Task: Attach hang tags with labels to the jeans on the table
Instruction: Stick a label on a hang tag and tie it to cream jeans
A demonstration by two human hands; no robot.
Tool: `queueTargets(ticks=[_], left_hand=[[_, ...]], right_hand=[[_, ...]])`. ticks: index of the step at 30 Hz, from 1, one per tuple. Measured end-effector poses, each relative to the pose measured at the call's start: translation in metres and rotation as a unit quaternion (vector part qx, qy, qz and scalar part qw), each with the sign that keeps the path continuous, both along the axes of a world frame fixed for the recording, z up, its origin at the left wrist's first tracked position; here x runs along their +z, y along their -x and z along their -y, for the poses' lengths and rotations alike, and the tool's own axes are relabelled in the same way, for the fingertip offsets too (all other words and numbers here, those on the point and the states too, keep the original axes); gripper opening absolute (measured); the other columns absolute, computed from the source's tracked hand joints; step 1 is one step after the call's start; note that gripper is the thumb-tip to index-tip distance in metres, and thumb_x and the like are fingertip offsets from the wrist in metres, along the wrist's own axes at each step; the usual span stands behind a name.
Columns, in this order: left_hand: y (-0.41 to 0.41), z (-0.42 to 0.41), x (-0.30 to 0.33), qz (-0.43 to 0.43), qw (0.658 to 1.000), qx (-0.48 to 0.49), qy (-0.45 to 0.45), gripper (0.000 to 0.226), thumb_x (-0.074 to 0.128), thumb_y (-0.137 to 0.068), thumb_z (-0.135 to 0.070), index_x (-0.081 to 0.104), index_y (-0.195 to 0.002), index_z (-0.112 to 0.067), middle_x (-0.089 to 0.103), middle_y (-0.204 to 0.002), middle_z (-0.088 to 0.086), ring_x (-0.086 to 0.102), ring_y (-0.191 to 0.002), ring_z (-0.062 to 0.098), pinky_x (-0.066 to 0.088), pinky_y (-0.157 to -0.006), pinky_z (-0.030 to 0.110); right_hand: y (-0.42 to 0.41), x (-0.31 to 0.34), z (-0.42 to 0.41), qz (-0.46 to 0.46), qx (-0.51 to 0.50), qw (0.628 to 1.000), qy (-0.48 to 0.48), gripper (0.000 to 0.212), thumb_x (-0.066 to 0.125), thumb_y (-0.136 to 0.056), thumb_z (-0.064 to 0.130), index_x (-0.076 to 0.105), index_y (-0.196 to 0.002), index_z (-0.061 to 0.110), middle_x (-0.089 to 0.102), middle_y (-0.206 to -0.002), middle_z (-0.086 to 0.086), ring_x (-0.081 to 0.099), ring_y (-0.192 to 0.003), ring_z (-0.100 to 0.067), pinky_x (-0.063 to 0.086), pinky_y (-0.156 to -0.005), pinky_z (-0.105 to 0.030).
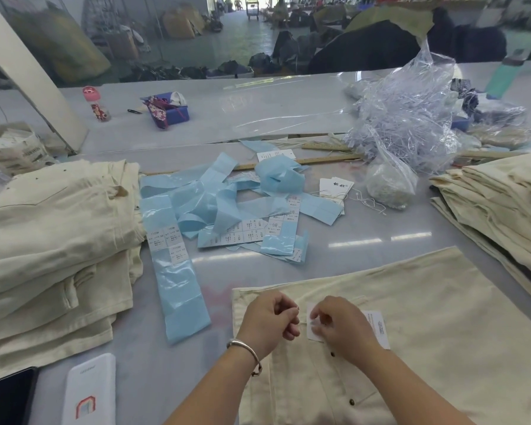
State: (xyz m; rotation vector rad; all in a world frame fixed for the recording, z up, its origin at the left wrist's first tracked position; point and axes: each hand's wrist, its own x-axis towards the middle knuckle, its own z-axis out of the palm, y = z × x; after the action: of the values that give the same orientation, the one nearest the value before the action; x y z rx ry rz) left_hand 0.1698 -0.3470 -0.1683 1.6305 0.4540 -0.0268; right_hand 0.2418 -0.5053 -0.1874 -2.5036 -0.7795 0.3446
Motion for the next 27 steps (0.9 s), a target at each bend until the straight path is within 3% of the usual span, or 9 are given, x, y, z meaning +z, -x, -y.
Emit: queueTargets(ticks=[5,7,10,13,18,27], left_hand=[[-0.005,0.002,-0.001,0.004,0.995,-0.03,-0.098,0.018,0.058,-0.092,-0.004,0.059,-0.076,-0.012,0.061,-0.061,0.0,0.056,-0.045,0.009,0.044,-0.048,0.02],[-0.006,0.002,0.0,0.015,0.991,-0.046,-0.128,0.017,0.058,-0.092,-0.007,0.059,-0.076,-0.012,0.061,-0.061,-0.004,0.055,-0.045,0.008,0.043,-0.051,0.019],[-0.006,0.004,0.003,0.035,0.986,-0.067,-0.147,0.016,0.059,-0.092,-0.009,0.06,-0.077,-0.012,0.058,-0.058,-0.006,0.052,-0.046,0.009,0.043,-0.053,0.02],[-0.007,0.005,0.008,0.05,0.987,-0.068,-0.14,0.019,0.059,-0.092,-0.008,0.059,-0.074,-0.014,0.056,-0.053,-0.009,0.049,-0.045,0.01,0.042,-0.053,0.021],[-0.006,0.002,0.014,0.056,0.985,-0.072,-0.144,0.021,0.058,-0.092,-0.008,0.058,-0.073,-0.016,0.055,-0.051,-0.014,0.048,-0.047,0.011,0.042,-0.056,0.025],[-0.001,0.003,0.015,0.054,0.985,-0.063,-0.148,0.024,0.06,-0.091,-0.01,0.057,-0.069,-0.02,0.055,-0.05,-0.013,0.048,-0.046,0.007,0.042,-0.056,0.023]], right_hand=[[-0.002,0.0,-0.009,-0.003,-0.015,1.0,0.007,0.013,0.059,-0.087,0.013,0.058,-0.077,0.02,0.055,-0.083,0.008,0.051,-0.085,-0.013,0.036,-0.073,-0.023],[0.0,0.007,-0.008,-0.06,-0.075,0.989,-0.112,0.015,0.06,-0.086,0.004,0.058,-0.074,0.012,0.061,-0.076,0.001,0.054,-0.075,-0.015,0.039,-0.067,-0.021],[0.005,0.023,-0.007,-0.178,-0.131,0.925,-0.308,0.014,0.063,-0.083,-0.007,0.065,-0.075,0.004,0.066,-0.067,-0.005,0.059,-0.063,-0.013,0.047,-0.061,-0.021],[0.005,0.033,-0.006,-0.26,-0.126,0.876,-0.387,0.012,0.061,-0.085,-0.01,0.067,-0.08,0.0,0.067,-0.067,-0.008,0.061,-0.065,-0.014,0.05,-0.065,-0.022],[0.001,0.035,-0.008,-0.308,-0.114,0.858,-0.395,0.008,0.063,-0.085,-0.008,0.068,-0.083,-0.002,0.068,-0.07,-0.009,0.061,-0.068,-0.016,0.051,-0.066,-0.021],[0.005,0.034,-0.007,-0.31,-0.098,0.863,-0.386,0.009,0.062,-0.085,-0.008,0.068,-0.082,-0.002,0.068,-0.072,-0.01,0.063,-0.071,-0.018,0.051,-0.068,-0.023]])
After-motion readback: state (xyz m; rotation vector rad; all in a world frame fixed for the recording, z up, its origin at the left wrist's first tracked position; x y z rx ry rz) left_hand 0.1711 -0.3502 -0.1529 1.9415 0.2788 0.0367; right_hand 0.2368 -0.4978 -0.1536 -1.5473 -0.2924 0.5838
